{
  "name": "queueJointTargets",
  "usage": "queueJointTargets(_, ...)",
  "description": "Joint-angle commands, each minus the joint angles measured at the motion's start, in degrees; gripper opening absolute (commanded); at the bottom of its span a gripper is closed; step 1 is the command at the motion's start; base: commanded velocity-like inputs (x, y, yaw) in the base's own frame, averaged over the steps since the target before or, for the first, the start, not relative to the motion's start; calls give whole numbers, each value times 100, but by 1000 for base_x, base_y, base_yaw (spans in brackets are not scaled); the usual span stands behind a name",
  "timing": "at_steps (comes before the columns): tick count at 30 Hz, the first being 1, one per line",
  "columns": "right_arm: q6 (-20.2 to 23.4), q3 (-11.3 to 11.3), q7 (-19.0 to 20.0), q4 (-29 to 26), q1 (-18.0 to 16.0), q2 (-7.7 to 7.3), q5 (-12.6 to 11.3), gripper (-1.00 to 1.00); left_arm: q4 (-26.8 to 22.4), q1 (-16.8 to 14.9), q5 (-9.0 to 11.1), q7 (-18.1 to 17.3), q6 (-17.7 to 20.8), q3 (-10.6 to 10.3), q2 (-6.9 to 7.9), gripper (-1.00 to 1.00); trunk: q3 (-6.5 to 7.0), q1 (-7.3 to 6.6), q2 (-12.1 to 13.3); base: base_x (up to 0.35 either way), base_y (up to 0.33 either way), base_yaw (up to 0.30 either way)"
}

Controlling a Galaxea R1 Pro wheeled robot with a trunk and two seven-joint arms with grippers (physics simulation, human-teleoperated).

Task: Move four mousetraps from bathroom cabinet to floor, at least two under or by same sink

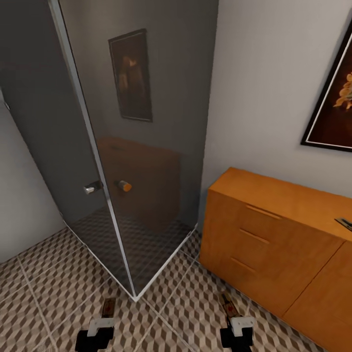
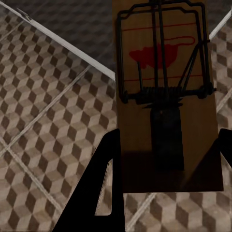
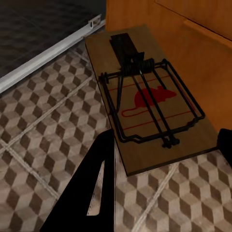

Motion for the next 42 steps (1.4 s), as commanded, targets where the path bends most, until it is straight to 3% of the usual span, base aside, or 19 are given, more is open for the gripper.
queueJointTargets(1, -6, 29, -48, 4, -4, -2, 18, -100, 10, -4, -38, 55, -15, -32, -3, -100, -5, 0, -3, 0, 0, 239)
queueJointTargets(42, -6, 29, -43, 34, -4, -18, 18, -100, 10, -4, -38, 56, -15, -32, -3, -100, -5, 0, -3, 0, 0, 237)
